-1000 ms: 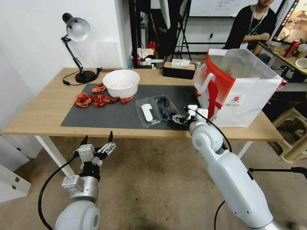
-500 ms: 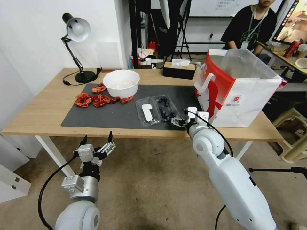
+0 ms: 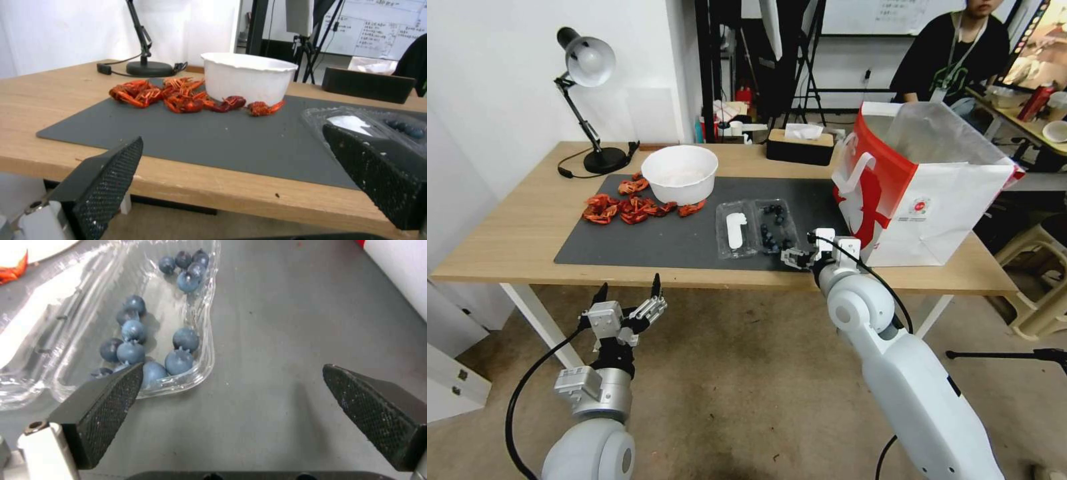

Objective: Close the takeout container lid, then place the container into the takeout bag.

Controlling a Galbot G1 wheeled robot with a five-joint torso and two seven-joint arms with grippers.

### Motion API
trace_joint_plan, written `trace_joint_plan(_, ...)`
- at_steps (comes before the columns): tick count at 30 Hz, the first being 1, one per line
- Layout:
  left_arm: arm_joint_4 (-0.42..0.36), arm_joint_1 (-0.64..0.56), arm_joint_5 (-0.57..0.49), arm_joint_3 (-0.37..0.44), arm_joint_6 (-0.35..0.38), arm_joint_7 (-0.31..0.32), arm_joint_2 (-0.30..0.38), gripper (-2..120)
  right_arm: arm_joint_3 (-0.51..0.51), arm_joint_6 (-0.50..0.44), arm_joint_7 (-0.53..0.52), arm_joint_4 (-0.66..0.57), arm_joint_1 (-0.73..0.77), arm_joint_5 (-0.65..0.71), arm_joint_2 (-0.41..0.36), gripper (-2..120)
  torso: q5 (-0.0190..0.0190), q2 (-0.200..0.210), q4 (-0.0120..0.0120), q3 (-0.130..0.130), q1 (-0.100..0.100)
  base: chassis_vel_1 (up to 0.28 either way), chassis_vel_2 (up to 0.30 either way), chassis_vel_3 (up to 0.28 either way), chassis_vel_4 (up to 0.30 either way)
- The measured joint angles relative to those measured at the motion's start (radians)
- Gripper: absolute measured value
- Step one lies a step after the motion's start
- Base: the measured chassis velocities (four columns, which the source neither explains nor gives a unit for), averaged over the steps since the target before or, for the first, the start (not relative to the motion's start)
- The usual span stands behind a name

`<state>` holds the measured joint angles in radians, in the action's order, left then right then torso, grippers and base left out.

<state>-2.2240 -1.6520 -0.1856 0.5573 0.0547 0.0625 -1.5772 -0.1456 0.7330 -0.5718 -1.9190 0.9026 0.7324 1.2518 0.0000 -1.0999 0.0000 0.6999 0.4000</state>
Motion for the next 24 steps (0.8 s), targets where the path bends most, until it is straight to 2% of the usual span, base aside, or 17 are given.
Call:
trace_joint_plan(2, 0.001, 0.000, 0.000, 0.000, 0.000, 0.000, 0.000, 100, -0.004, 0.000, 0.002, -0.013, 0.004, 0.001, -0.001, 100, 0.0000, 0.000, 0.0000, 0.000, 0.000, 0.000, 0.000, 0.000, 0.000)
trace_joint_plan(5, 0.004, 0.002, -0.003, 0.000, -0.001, 0.000, 0.005, 100, -0.026, -0.001, 0.014, -0.096, 0.023, 0.023, -0.008, 100, 0.0000, 0.000, 0.0001, 0.000, 0.000, 0.000, 0.000, 0.000, 0.000)
trace_joint_plan(8, 0.004, 0.004, -0.008, 0.001, 0.001, 0.001, 0.011, 100, -0.047, -0.047, 0.055, -0.157, 0.047, 0.030, -0.020, 100, 0.0000, 0.000, 0.0001, 0.000, 0.000, 0.000, 0.000, 0.000, 0.000)
trace_joint_plan(10, 0.005, 0.006, -0.013, 0.001, 0.001, 0.001, 0.016, 100, -0.063, -0.125, 0.106, -0.207, 0.078, 0.017, -0.040, 100, -0.0001, 0.000, 0.0000, 0.000, 0.000, 0.000, 0.000, 0.000, 0.000)
trace_joint_plan(11, 0.006, 0.006, -0.016, 0.001, 0.002, 0.002, 0.019, 100, -0.076, -0.193, 0.154, -0.248, 0.111, -0.010, -0.059, 100, 0.0000, 0.000, 0.0000, 0.000, 0.000, 0.000, 0.000, 0.000, 0.000)
trace_joint_plan(12, 0.006, 0.006, -0.016, 0.001, 0.002, 0.002, 0.019, 100, -0.076, -0.193, 0.154, -0.248, 0.111, -0.010, -0.059, 100, 0.0000, 0.000, 0.0000, 0.000, 0.000, 0.000, 0.000, 0.000, 0.000)
trace_joint_plan(14, 0.007, 0.007, -0.019, 0.001, 0.002, 0.003, 0.023, 100, -0.101, -0.299, 0.229, -0.299, 0.163, -0.065, -0.081, 100, 0.0000, 0.000, 0.0001, 0.000, 0.000, 0.000, 0.000, 0.000, 0.000)
trace_joint_plan(15, 0.007, 0.007, -0.021, 0.000, 0.002, 0.004, 0.026, 100, -0.126, -0.386, 0.289, -0.338, 0.217, -0.124, -0.097, 100, 0.0000, 0.000, 0.0001, 0.000, 0.000, 0.000, 0.000, 0.000, 0.000)
trace_joint_plan(16, 0.007, 0.007, -0.021, 0.000, 0.002, 0.004, 0.026, 100, -0.126, -0.386, 0.289, -0.338, 0.217, -0.124, -0.097, 100, 0.0000, 0.000, 0.0001, 0.000, 0.000, 0.000, 0.000, 0.000, 0.000)
trace_joint_plan(18, 0.008, 0.007, -0.023, -0.001, 0.001, 0.004, 0.031, 100, -0.184, -0.562, 0.367, -0.386, 0.361, -0.281, -0.121, 100, 0.0003, 0.000, -0.0001, 0.000, 0.000, 0.000, 0.000, 0.000, 0.000)
trace_joint_plan(19, 0.009, 0.007, -0.023, -0.001, 0.001, 0.004, 0.032, 100, -0.198, -0.600, 0.378, -0.393, 0.400, -0.327, -0.123, 100, 0.0002, 0.000, -0.0001, 0.000, 0.000, 0.000, 0.000, 0.000, 0.000)
trace_joint_plan(20, 0.009, 0.007, -0.023, -0.001, 0.001, 0.004, 0.032, 100, -0.198, -0.600, 0.378, -0.393, 0.400, -0.327, -0.123, 100, 0.0002, 0.000, -0.0001, 0.000, 0.000, 0.000, 0.000, 0.000, 0.000)
trace_joint_plan(21, 0.010, 0.008, -0.024, -0.002, 0.001, 0.004, 0.034, 100, -0.225, -0.671, 0.390, -0.406, 0.473, -0.411, -0.123, 100, 0.0003, 0.000, -0.0004, 0.000, 0.000, 0.000, 0.000, 0.000, 0.000)
trace_joint_plan(23, 0.012, 0.007, -0.025, -0.004, -0.002, 0.005, 0.036, 100, -0.242, -0.746, 0.375, -0.430, 0.576, -0.522, -0.115, 100, -0.0001, 0.000, 0.0001, 0.000, 0.000, 0.000, 0.000, 0.000, 0.000)
trace_joint_plan(24, 0.012, 0.007, -0.025, -0.004, -0.002, 0.005, 0.036, 100, -0.242, -0.746, 0.375, -0.430, 0.576, -0.522, -0.115, 100, -0.0001, 0.000, 0.0001, 0.000, 0.000, 0.000, 0.000, 0.000, 0.000)
